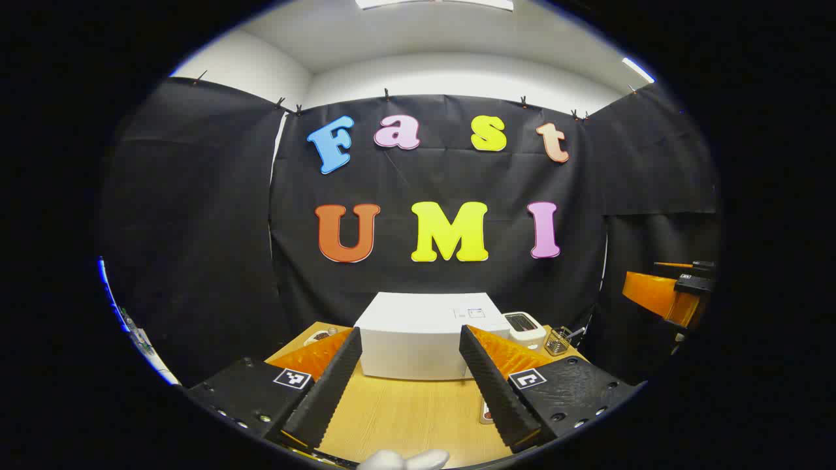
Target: Open the microwave oven with the left hand, put the food in, and close the microwave oven.
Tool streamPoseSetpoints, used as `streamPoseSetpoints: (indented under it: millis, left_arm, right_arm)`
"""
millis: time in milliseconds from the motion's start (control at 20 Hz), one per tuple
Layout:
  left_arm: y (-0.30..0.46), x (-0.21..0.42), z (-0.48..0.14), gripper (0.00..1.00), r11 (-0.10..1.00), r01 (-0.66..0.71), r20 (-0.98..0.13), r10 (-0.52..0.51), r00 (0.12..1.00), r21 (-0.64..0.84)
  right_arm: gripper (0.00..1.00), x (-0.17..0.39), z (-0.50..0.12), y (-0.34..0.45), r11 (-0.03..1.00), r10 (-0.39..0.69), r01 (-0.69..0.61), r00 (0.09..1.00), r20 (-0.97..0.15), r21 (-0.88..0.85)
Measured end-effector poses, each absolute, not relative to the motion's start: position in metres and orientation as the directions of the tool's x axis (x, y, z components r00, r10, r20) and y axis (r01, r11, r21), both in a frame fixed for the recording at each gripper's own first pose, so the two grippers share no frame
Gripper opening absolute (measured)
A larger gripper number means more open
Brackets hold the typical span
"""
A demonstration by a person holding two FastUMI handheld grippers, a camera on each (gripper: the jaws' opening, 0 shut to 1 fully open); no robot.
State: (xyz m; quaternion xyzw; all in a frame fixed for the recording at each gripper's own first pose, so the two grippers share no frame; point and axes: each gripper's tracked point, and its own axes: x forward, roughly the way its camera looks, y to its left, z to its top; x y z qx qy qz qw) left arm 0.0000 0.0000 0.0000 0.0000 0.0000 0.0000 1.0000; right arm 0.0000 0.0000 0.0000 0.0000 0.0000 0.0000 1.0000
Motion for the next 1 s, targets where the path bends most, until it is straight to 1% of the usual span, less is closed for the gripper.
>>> streamPoseSetpoints:
  millis: [100, 150, 200, 850, 1000]
  left_arm:
    - [0.000, 0.000, -0.001, 0.94, 1.000, -0.005, 0.001, 0.005, 1.000, -0.013]
    - [-0.001, -0.001, 0.000, 0.94, 1.000, -0.007, 0.000, 0.007, 1.000, -0.016]
    - [0.000, -0.001, 0.000, 0.94, 1.000, -0.009, 0.004, 0.009, 1.000, -0.015]
    - [0.004, -0.001, -0.004, 0.94, 1.000, -0.023, -0.005, 0.023, 1.000, 0.009]
    - [0.005, 0.010, -0.013, 0.94, 1.000, -0.023, -0.012, 0.024, 1.000, 0.018]
  right_arm:
    - [1.00, -0.001, 0.003, -0.004, 1.000, -0.005, 0.005, 1.000, 0.005, -0.005]
    - [0.95, -0.002, 0.005, -0.003, 1.000, -0.003, 0.003, 1.000, 0.007, -0.007]
    - [1.00, -0.001, 0.003, -0.002, 1.000, -0.003, 0.003, 1.000, 0.006, -0.011]
    - [1.00, 0.007, 0.004, 0.002, 0.999, -0.015, 0.016, 1.000, 0.020, -0.030]
    - [1.00, 0.011, -0.001, -0.001, 0.999, -0.025, 0.025, 1.000, 0.013, -0.023]
